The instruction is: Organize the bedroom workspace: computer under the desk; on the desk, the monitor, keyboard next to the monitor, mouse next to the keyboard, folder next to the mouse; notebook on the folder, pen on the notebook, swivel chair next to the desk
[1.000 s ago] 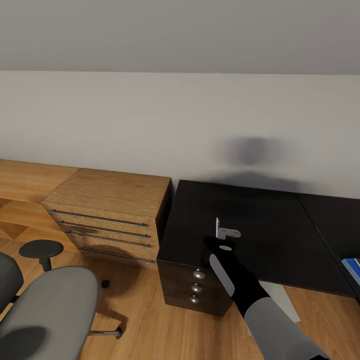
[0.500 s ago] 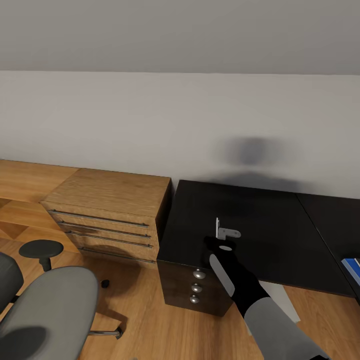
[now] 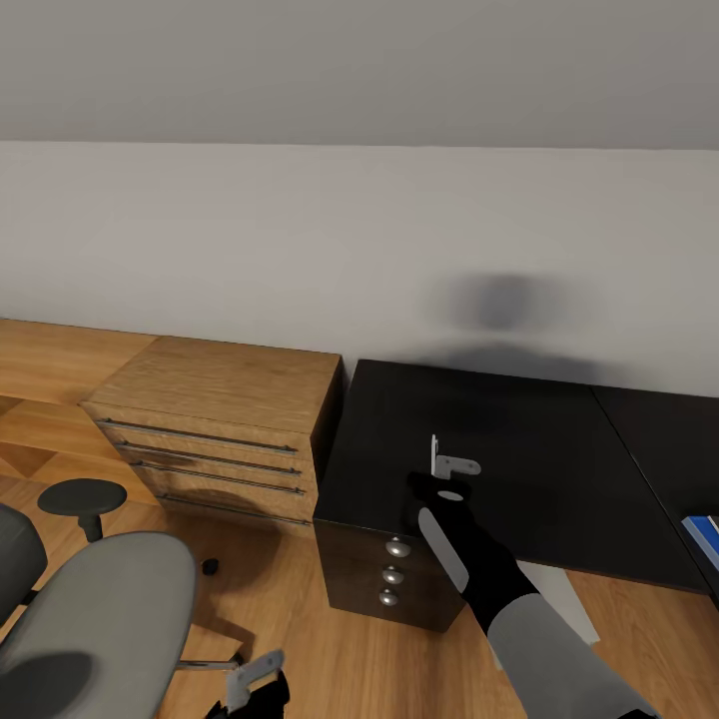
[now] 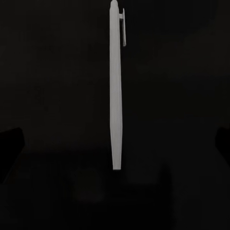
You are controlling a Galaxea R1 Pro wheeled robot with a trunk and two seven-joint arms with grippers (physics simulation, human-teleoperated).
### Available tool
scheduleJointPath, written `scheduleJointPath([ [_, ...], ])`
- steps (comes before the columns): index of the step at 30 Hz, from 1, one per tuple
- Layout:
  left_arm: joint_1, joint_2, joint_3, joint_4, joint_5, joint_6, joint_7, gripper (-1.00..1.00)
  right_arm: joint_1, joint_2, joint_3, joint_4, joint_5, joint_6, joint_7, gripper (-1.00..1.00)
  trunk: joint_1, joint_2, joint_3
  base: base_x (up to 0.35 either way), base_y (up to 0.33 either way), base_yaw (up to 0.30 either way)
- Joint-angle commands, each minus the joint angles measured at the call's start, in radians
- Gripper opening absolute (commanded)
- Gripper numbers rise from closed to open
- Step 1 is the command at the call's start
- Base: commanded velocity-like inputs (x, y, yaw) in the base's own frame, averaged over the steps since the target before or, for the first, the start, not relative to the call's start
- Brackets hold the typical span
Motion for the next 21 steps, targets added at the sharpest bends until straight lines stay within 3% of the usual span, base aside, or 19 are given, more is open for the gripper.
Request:
scheduleJointPath([
  [1,-0.001,0.002,-0.003,-0.018,0.004,0.021,0.008,1.0,-0.001,-0.001,0.003,-0.001,-0.007,0.004,-0.008,1.0,0.0,-0.001,-0.001,0.0,0.0,0.0],
  [6,-0.001,0.006,-0.002,-0.105,0.004,0.075,0.011,1.0,-0.001,0.0,0.003,-0.001,-0.006,0.004,-0.008,1.0,0.0,-0.001,-0.001,0.0,0.0,0.0],
  [10,-0.001,0.006,-0.003,-0.187,0.003,0.107,0.053,1.0,-0.001,0.0,0.003,-0.001,-0.005,0.004,-0.008,1.0,0.0,-0.001,-0.001,0.0,0.0,0.0],
  [11,-0.001,0.006,-0.004,-0.2,0.003,0.112,0.069,1.0,-0.001,-0.001,0.003,-0.001,-0.005,0.004,-0.008,1.0,0.0,-0.001,-0.001,0.0,0.0,0.0],
  [12,-0.001,0.002,-0.013,-0.271,0.003,0.128,0.193,1.0,-0.001,0.0,0.003,-0.001,-0.007,0.004,-0.008,1.0,0.0,-0.001,-0.001,0.0,0.0,0.0],
  [15,-0.001,0.001,-0.015,-0.302,0.004,0.141,0.243,1.0,-0.001,-0.001,0.003,-0.001,-0.008,0.004,-0.007,1.0,0.0,-0.001,-0.001,0.0,0.0,0.0],
  [18,-0.001,0.0,-0.011,-0.355,0.012,0.195,0.282,1.0,-0.001,0.0,0.003,-0.001,-0.008,0.004,-0.007,1.0,0.0,-0.001,-0.001,0.0,0.0,0.0],
  [19,-0.001,0.001,-0.001,-0.394,0.03,0.244,0.29,1.0,-0.001,0.0,0.003,0.0,-0.009,0.004,-0.006,1.0,0.0,-0.001,-0.001,0.0,0.0,0.0],
  [21,-0.001,0.001,0.024,-0.418,0.05,0.274,0.293,1.0,-0.001,0.0,0.003,0.0,-0.01,0.004,-0.006,1.0,0.0,-0.001,-0.001,0.0,0.0,0.0],
])
